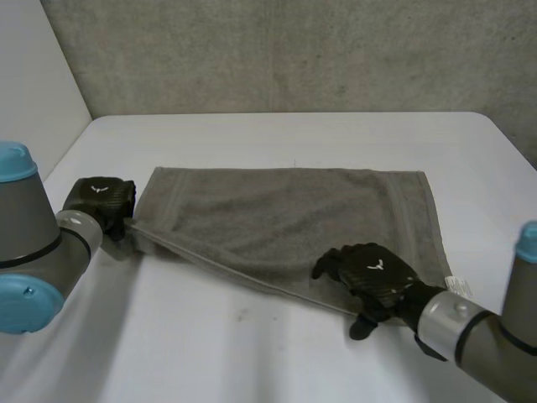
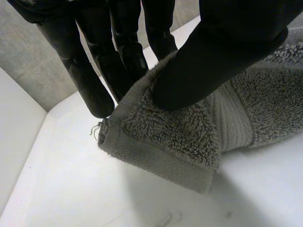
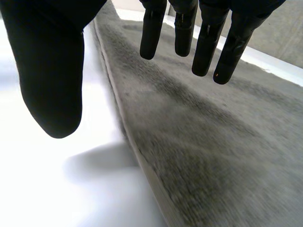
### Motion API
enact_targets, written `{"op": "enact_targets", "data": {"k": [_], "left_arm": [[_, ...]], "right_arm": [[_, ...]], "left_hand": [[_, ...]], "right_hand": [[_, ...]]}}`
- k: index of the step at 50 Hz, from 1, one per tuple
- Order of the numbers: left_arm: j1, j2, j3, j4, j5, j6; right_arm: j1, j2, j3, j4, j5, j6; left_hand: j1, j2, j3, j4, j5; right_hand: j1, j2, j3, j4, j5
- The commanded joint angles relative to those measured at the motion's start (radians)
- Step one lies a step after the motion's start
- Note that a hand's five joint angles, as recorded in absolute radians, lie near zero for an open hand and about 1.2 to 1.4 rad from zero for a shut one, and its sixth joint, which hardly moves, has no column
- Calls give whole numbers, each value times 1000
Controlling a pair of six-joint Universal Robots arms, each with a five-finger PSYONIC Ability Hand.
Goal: Fold the towel.
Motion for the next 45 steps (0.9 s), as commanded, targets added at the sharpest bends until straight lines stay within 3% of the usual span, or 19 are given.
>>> {"op": "enact_targets", "data": {"k": [1,15,25,34,45], "left_arm": [[9,-6,15,0,-3,0],[20,-5,33,0,-6,-61],[32,-3,35,-3,-4,-75],[32,0,15,-10,-4,-77],[30,3,7,-21,-4,-78]], "right_arm": [[89,86,-79,-38,114,43],[104,160,-139,-69,217,46],[95,120,-120,-57,248,35],[-43,25,-67,72,217,1],[-265,-76,39,161,116,-181]], "left_hand": [[239,179,180,179,193],[239,179,180,179,193],[239,179,180,179,193],[239,179,180,179,193],[239,179,180,179,193]], "right_hand": [[67,181,146,140,137],[354,468,434,427,425],[372,486,452,445,443],[70,184,149,143,141],[90,204,170,163,161]]}}
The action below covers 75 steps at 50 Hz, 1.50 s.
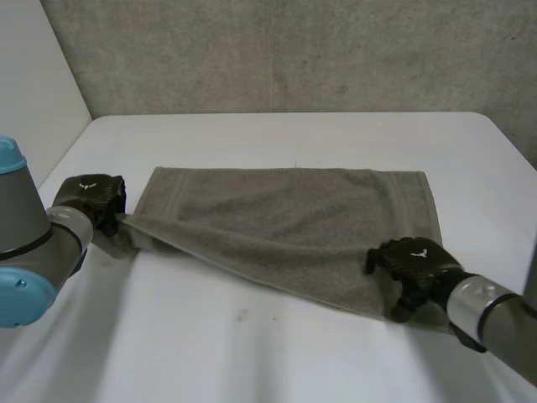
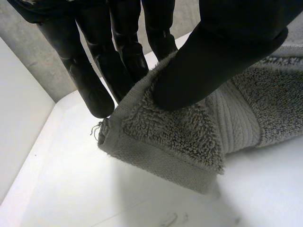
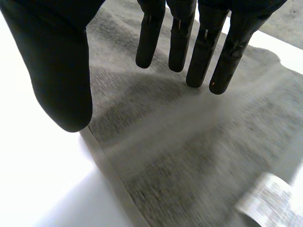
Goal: Fold the towel.
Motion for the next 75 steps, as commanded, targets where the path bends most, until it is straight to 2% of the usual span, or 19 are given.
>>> {"op": "enact_targets", "data": {"k": [1,15,26,45,60,67,75], "left_arm": [[-2,1,-5,-6,0,-1],[-3,1,-15,-6,0,-1],[-3,1,-18,-6,0,-1],[-3,-3,-21,-4,3,-1],[-3,-6,-21,-4,5,0],[-3,-6,-21,-4,5,0],[-3,-6,-22,-4,3,0]], "right_arm": [[-176,-73,85,55,-62,-156],[-299,-97,173,24,-89,-190],[-334,-97,223,-25,-197,-214],[-326,-65,231,-123,-201,-224],[-323,-27,216,-138,-195,-239],[-326,-32,217,-122,-192,-234],[-331,-35,228,-100,-195,-234]], "left_hand": [[239,179,180,179,193],[239,179,180,179,193],[239,179,180,179,193],[239,179,180,179,193],[239,179,180,179,193],[239,179,180,179,193],[239,179,180,179,193]], "right_hand": [[8,50,54,54,52],[158,200,203,204,202],[122,164,168,169,167],[184,226,230,230,229],[216,258,262,263,261],[64,106,110,111,109],[49,91,95,95,94]]}}
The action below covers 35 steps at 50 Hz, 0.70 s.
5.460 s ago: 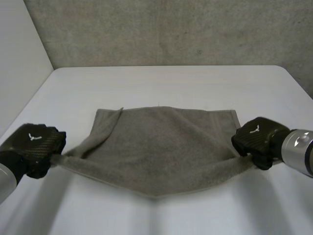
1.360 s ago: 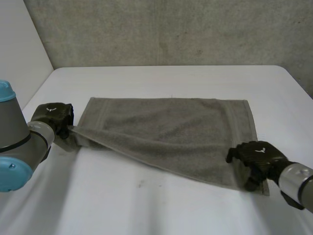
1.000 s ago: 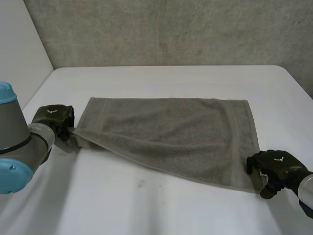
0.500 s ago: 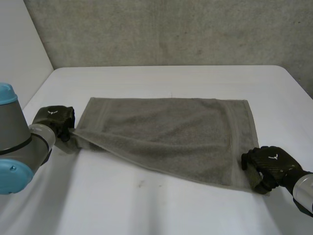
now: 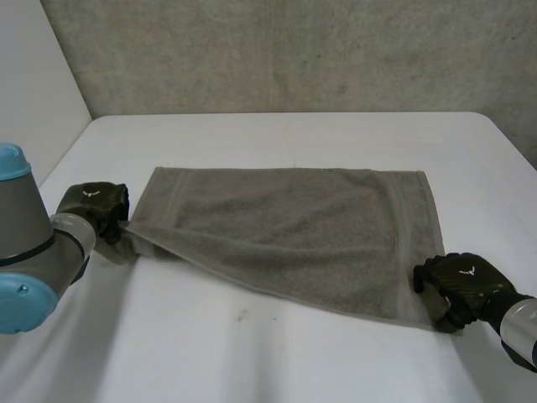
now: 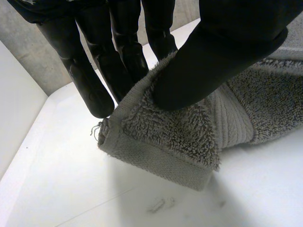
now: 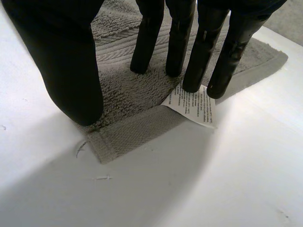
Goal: Fold the towel.
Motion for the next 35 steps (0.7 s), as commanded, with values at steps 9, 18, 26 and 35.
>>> {"op": "enact_targets", "data": {"k": [9,18,26,35], "left_arm": [[0,0,-1,-2,-3,-2],[0,0,-1,0,0,-2],[0,0,-1,0,0,0],[0,0,-1,0,0,-2]], "right_arm": [[-5,-4,8,26,-12,-3],[-3,-2,2,12,-9,-3],[5,28,-31,-29,-4,-3],[6,44,-68,-37,1,0]], "left_hand": [[239,179,180,178,193],[239,179,180,178,193],[239,179,180,178,193],[239,179,180,178,193]], "right_hand": [[-9,52,51,59,49],[134,195,195,203,193],[184,245,245,252,243],[243,304,304,311,301]]}}
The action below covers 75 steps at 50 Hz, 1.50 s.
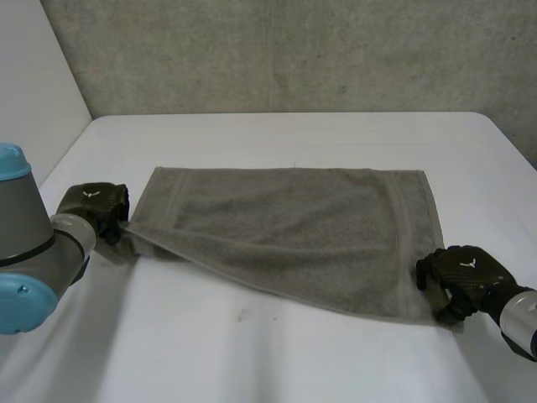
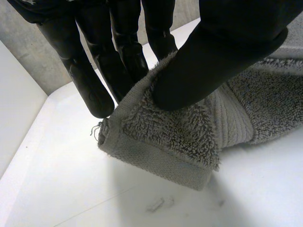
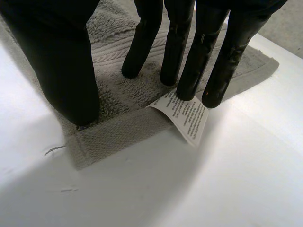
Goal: Fold the towel.
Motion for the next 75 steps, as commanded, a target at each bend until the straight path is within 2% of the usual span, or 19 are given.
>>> {"op": "enact_targets", "data": {"k": [1,5,7,8,9,24,29,34,37,45,47,54,59,61,64,66,75], "left_arm": [[0,0,0,0,0,-1],[0,0,0,0,0,-1],[0,0,0,0,0,-1],[0,0,0,0,-2,-1],[0,0,0,0,-2,-1],[-15,23,-43,-8,0,7],[-25,64,-95,-54,0,13],[-38,146,-164,-124,-2,17],[-40,202,-215,-166,-3,17],[-40,400,-356,-236,-3,27],[-48,474,-399,-271,-3,51],[-72,545,-429,-296,-2,118],[-72,514,-399,-281,3,137],[-74,479,-377,-259,5,137],[-72,382,-324,-198,5,137],[-74,283,-253,-143,3,139],[-89,29,0,-112,-2,131]], "right_arm": [[2,17,-34,-14,4,1],[2,28,-43,-25,4,6],[3,34,-51,-29,5,10],[3,34,-51,-29,5,10],[3,32,-54,-29,5,13],[0,-17,-83,7,19,26],[-6,-93,-140,125,19,24],[-8,-164,-242,366,16,12],[-9,-175,-261,414,18,3],[-78,-211,-287,624,27,-189],[-109,-237,-286,723,27,-270],[-118,-245,-290,800,24,-343],[-116,-221,-304,784,18,-333],[-109,-144,-333,747,27,-320],[-104,-92,-361,728,28,-298],[-86,-14,-426,705,35,-223],[17,170,-622,618,85,-45]], "left_hand": [[239,179,180,178,193],[239,179,180,178,193],[239,179,180,178,193],[239,179,180,178,193],[239,179,180,178,193],[239,179,180,178,193],[239,179,180,178,193],[239,179,180,178,193],[239,179,180,178,193],[239,179,180,178,193],[239,179,180,178,193],[239,179,180,178,193],[239,179,180,178,193],[239,179,180,178,193],[239,179,180,178,193],[239,179,180,178,193],[239,179,180,178,193]], "right_hand": [[90,210,193,195,232],[223,342,326,328,365],[451,570,554,555,593],[452,571,555,557,594],[559,679,662,664,701],[586,705,689,691,728],[586,705,689,691,728],[586,705,689,691,728],[586,705,689,691,728],[586,705,689,691,728],[586,705,689,691,728],[586,705,689,691,728],[586,705,689,691,728],[586,705,689,691,728],[586,705,689,691,728],[586,705,689,691,728],[586,705,689,691,728]]}}
